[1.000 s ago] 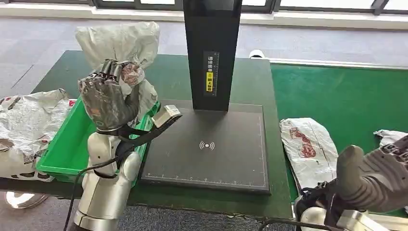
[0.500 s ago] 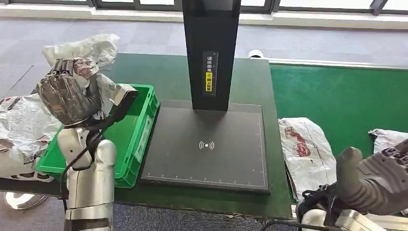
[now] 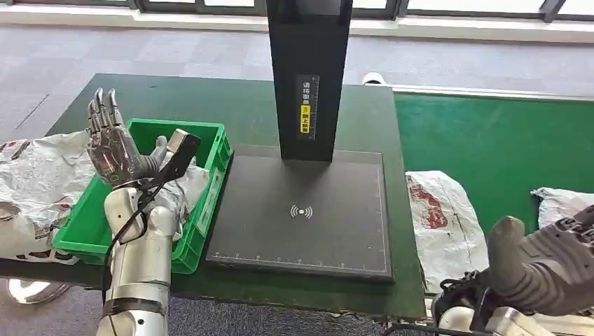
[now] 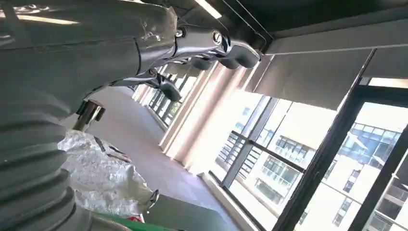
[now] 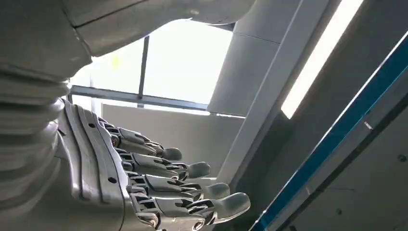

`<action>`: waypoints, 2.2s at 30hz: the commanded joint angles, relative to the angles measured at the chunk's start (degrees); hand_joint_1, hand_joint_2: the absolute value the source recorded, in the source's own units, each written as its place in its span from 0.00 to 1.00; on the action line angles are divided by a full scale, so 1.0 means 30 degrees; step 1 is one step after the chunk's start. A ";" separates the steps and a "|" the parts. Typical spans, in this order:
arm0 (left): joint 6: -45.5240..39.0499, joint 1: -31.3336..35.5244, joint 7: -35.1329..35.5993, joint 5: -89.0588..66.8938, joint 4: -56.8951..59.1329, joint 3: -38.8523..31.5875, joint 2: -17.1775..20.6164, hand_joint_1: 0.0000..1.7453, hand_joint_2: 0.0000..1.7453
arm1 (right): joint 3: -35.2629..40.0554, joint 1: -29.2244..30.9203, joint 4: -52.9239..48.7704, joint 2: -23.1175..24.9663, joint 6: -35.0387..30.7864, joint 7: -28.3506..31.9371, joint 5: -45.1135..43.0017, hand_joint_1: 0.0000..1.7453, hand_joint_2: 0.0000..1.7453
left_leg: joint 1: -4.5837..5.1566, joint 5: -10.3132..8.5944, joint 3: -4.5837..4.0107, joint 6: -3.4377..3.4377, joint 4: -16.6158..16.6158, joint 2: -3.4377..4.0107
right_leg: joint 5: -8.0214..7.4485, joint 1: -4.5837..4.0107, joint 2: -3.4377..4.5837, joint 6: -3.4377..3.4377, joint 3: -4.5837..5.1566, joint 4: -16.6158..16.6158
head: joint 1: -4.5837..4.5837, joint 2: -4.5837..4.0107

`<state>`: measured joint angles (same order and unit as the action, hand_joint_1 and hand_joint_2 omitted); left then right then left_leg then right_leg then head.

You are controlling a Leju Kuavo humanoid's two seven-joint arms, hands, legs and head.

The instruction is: Moved the parcel from conveyor to table for the left to box.

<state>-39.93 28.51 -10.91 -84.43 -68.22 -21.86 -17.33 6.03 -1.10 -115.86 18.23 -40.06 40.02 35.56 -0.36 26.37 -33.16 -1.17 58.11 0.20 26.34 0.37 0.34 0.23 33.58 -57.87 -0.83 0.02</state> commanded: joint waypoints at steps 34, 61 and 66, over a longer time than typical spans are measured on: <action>0.9070 -0.4179 -0.9698 2.6343 -0.3774 0.6325 0.0124 0.00 1.00 | -1.0306 0.5395 1.8867 -0.1447 0.0021 -1.2709 1.6000 0.00 1.00 | -0.0032 -0.0035 0.0112 0.0030 -0.0095 -0.0051 | -0.0047 -0.0049 -0.0057 -0.0031 -0.0164 0.0162 | 0.0000 0.0000; 0.8232 -0.4620 -0.9698 2.5088 -0.4819 0.7649 0.0249 0.00 1.00 | -1.2155 0.8972 3.0118 -0.3437 0.1263 -1.2923 1.4946 0.00 1.00 | 0.0013 -0.0044 -0.0048 0.0122 0.0006 -0.0144 | -0.0029 0.0032 -0.0142 -0.0111 -0.0045 0.0055 | 0.0000 0.0000; 0.8286 -0.4863 -0.9698 2.4813 -0.5050 0.7682 0.0097 0.00 1.00 | -1.1972 0.8802 3.0771 -0.3670 0.2467 -1.4448 1.5207 0.00 1.00 | 0.0020 -0.0044 -0.0032 0.0123 -0.0013 -0.0156 | -0.0024 0.0041 -0.0155 -0.0111 -0.0058 0.0070 | 0.0000 0.0000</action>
<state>-15.52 14.92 -40.19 -9.55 -83.65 -0.33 -17.59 -28.20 22.14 -34.84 10.12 -36.35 -0.29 81.07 -0.29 26.22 -33.41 -0.81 58.20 -0.29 26.27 0.51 -0.14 -0.10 33.57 -57.82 -0.83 0.02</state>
